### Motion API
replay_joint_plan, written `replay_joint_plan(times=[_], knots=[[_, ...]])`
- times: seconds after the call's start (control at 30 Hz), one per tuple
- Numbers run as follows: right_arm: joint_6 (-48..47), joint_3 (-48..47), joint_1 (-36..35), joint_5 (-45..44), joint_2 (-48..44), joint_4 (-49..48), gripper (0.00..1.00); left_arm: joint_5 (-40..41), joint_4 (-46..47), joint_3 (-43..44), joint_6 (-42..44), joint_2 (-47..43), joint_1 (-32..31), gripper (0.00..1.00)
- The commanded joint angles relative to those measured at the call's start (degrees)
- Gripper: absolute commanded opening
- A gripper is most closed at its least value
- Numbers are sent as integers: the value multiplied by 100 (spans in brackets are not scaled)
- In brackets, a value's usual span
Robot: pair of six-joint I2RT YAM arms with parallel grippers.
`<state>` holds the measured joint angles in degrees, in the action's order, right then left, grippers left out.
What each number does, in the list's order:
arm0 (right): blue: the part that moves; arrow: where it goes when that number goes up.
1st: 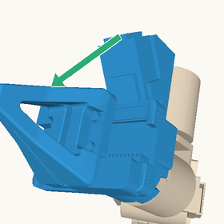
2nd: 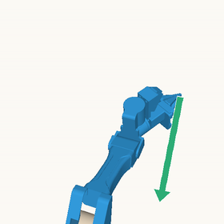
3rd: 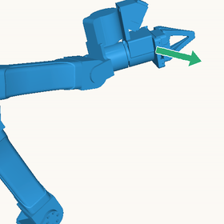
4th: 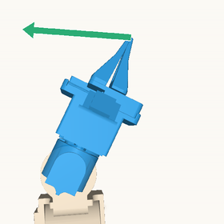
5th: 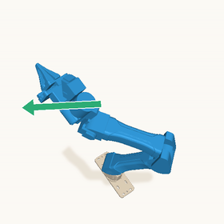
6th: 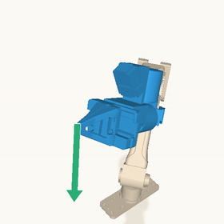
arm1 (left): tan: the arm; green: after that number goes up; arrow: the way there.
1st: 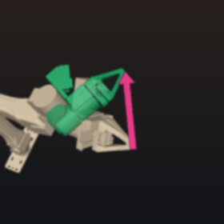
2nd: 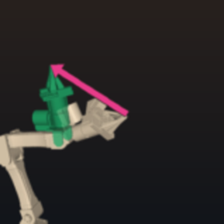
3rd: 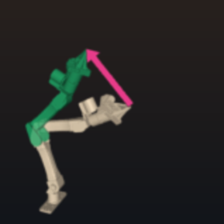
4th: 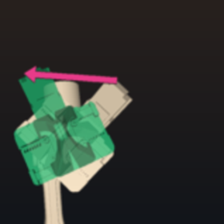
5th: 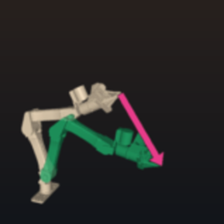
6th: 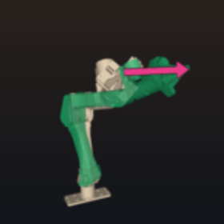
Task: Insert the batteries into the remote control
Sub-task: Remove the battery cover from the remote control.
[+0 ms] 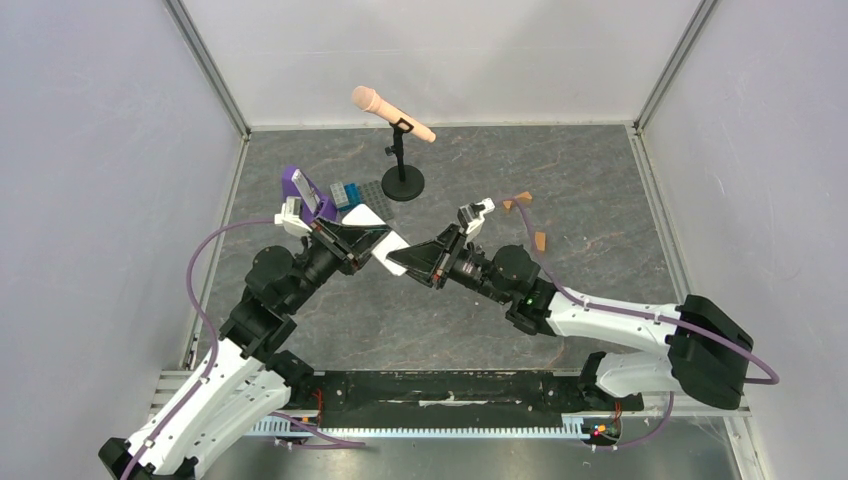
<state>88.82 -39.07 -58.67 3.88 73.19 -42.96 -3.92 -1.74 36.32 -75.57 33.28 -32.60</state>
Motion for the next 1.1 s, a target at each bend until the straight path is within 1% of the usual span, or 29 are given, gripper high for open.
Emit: replay_joint_plan(times=[0.0,0.07,0.2,0.27,0.5,0.6,0.67,0.7,0.8,0.83,1.0,1.03,1.07], knots=[[-115,474,14,-19,-213,213,20,363,376,120,29,-75,60,2],[-95,576,16,-36,-248,156,18,371,380,111,41,-69,60,2],[-110,652,23,-28,-249,-31,0,368,376,111,24,-55,61,2],[-125,693,29,2,-230,-265,0,366,367,100,-51,-62,60,2],[-237,866,76,-14,-236,-1195,0,897,268,-145,-394,-304,57,2],[-221,721,84,-46,-183,-1093,7,869,350,-229,-390,-303,60,2],[-209,568,91,-47,-109,-1047,15,690,513,-245,-284,-177,59,2],[-185,484,93,-55,-61,-958,15,622,565,-233,-177,-109,60,2],[-28,266,159,-64,64,-536,23,428,641,-167,173,74,61,2],[50,264,200,-69,81,-452,28,419,713,-167,305,139,54,2],[276,442,380,6,155,-221,45,247,1132,-152,659,438,61,2],[289,496,408,9,153,-253,48,222,1131,-112,749,517,57,2],[310,534,428,28,162,-296,49,194,1136,-76,837,578,61,2]])
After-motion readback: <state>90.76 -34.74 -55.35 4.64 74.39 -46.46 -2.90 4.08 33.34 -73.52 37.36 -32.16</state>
